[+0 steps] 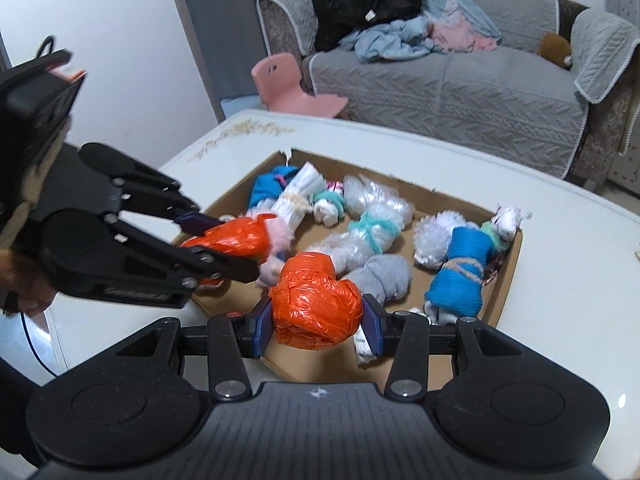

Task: Organize objects
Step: 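Carry both orange bundles into the tray and lower them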

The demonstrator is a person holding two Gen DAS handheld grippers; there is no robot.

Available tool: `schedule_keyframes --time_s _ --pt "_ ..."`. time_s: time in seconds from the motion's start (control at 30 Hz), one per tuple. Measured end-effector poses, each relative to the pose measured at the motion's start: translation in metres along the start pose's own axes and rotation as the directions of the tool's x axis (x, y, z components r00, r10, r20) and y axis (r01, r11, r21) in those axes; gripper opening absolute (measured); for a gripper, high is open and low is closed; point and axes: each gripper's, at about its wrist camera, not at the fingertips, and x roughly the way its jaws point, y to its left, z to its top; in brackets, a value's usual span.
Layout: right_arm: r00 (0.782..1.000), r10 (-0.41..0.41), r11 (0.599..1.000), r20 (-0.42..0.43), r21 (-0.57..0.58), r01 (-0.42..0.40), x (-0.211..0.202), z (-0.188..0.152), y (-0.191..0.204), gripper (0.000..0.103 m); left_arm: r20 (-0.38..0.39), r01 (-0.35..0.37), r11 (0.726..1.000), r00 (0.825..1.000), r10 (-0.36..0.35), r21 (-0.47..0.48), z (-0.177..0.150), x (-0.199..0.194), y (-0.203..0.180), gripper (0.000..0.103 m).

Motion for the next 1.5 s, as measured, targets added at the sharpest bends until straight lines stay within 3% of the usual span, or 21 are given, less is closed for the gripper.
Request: schedule_keyframes --time_s 0.33,0.63,0.97,1.13,1.5 --pt "0.998 0.015 1.0 -0.054 0.005 -0.015 0.014 -0.004 0.001 0.042 -0.086 0.003 1.0 0.996 -0.002 0.017 -0.017 0.027 -0.005 0.035" --pt "0.993 0.008 1.0 -0.121 -0.027 -0.012 0.032 -0.012 0.011 0.042 -0.123 0.015 1.0 0.992 -0.018 -0.025 -0.022 0.036 0.001 0.036" --pt "0.984 0.024 0.996 -0.178 -0.079 -0.039 0.031 -0.024 0.018 0.042 -0.192 0.089 0.996 0.978 -0.084 0.018 -0.042 0.029 -0.014 0.036" --pt "0.972 0.068 0.985 -0.226 -0.139 -0.101 0.029 -0.041 0.017 0.042 -0.149 0.154 0.986 0.979 -0.142 0.071 -0.054 0.018 -0.012 0.036" --pt "0.976 0.071 0.975 -0.208 -0.192 -0.111 0.039 -0.032 0.016 0.042 -0.068 0.14 0.974 0.989 -0.13 0.18 -0.047 0.033 0.005 0.036"
